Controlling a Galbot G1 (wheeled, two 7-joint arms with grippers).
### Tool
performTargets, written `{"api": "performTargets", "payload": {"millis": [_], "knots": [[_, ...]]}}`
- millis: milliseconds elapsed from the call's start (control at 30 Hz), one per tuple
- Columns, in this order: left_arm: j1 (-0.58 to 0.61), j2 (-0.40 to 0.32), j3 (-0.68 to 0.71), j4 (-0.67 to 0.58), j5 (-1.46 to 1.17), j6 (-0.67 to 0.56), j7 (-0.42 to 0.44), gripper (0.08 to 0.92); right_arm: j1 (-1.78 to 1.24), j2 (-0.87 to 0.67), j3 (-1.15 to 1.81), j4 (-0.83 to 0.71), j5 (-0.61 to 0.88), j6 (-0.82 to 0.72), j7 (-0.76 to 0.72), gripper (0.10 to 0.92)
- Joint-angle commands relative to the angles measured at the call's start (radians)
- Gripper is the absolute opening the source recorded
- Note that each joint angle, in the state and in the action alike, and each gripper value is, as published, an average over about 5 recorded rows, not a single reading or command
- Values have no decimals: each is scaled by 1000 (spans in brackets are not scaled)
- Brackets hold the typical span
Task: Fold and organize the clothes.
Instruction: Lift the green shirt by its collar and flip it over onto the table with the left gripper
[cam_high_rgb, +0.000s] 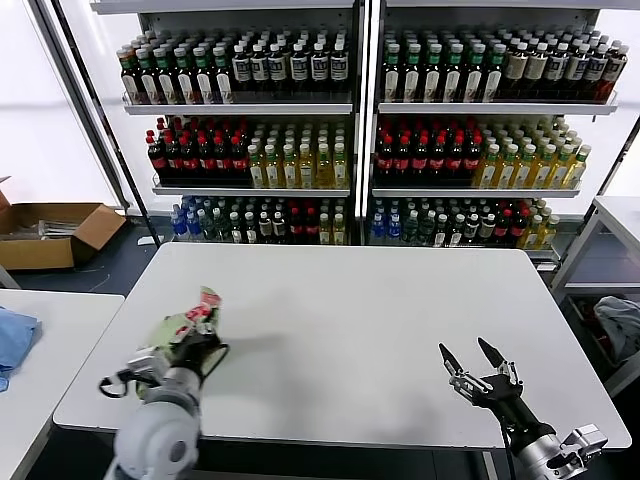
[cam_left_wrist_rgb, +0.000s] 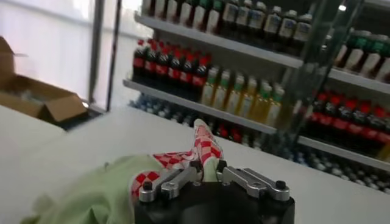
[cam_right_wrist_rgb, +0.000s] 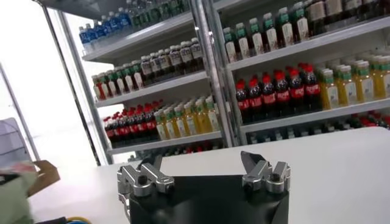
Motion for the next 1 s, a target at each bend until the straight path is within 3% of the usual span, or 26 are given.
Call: {"api": "performTargets", "payload": {"millis": [33, 300, 533, 800, 1000], "knots": [[-142, -250, 342, 222, 68, -2, -74, 152, -8, -4, -24, 22, -41, -19, 17, 823], [-152, -285, 448, 276, 76, 15, -34, 152, 13, -103, -9, 20, -29, -63, 67, 823], [-148, -271, 423, 265, 130, -15, 62, 178, 68, -134, -80, 12, -24, -126, 130, 823], [-184, -167, 267, 130, 89, -121, 188, 399, 210, -147, -224, -66, 24, -206, 216, 823], [-133, -36, 128, 39, 62, -124, 245, 572, 327, -158, -405, -166, 25, -223, 216, 823]]}}
